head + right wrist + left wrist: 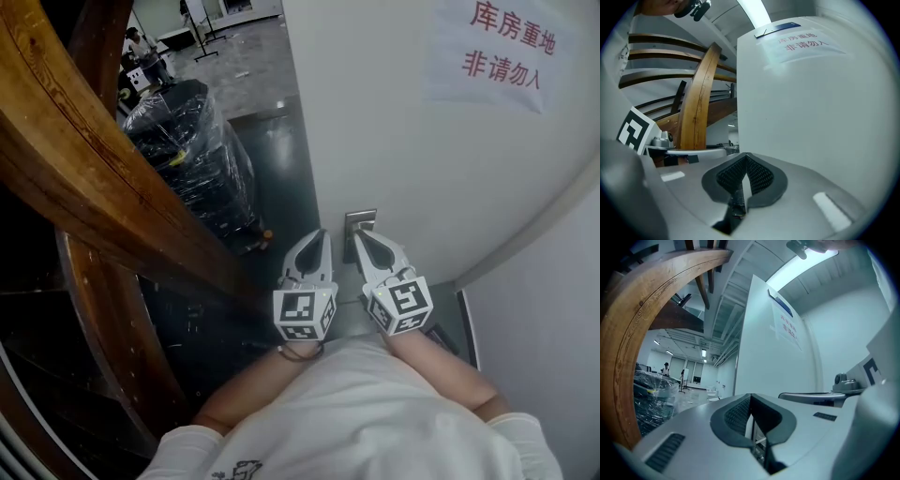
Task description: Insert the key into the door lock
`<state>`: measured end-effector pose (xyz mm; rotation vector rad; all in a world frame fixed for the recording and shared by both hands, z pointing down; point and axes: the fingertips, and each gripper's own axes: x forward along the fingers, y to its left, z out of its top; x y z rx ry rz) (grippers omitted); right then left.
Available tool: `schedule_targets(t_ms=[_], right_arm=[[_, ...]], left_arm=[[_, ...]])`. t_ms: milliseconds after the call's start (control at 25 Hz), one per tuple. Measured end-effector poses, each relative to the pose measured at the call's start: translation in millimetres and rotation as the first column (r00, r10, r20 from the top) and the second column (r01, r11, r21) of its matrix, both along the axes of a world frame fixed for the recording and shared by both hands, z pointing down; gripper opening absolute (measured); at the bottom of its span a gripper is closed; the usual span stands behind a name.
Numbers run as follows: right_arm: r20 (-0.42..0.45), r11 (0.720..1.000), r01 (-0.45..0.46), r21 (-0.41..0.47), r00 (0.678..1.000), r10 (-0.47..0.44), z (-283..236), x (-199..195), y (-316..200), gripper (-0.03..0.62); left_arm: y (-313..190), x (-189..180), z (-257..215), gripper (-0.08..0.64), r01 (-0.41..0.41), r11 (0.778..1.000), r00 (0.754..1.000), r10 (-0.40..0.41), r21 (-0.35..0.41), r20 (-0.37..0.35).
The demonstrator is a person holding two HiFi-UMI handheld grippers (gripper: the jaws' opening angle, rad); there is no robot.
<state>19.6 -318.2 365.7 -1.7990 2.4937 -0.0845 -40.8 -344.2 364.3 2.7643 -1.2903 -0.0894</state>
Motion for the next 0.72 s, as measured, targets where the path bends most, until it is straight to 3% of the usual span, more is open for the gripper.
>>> schedule_targets(t_ms=[200, 720], right_arm=[[-0.035, 1.000, 0.006, 0.028, 0.999, -0.005, -3.7, -7.6, 2.0, 0.002], [-0.010, 0.999, -0.012, -0.032, 1.000, 0.012, 19.6, -8.7, -4.1, 0.001]], left_arm=[[4.5, 1.2, 4.0, 0.006, -0.018, 1.000, 1.000, 0.018, -0.006, 0.008], [-1.1, 3.4, 27.4, 0.006, -0.033, 0.998, 0.999, 0.034, -0.045, 0.036]])
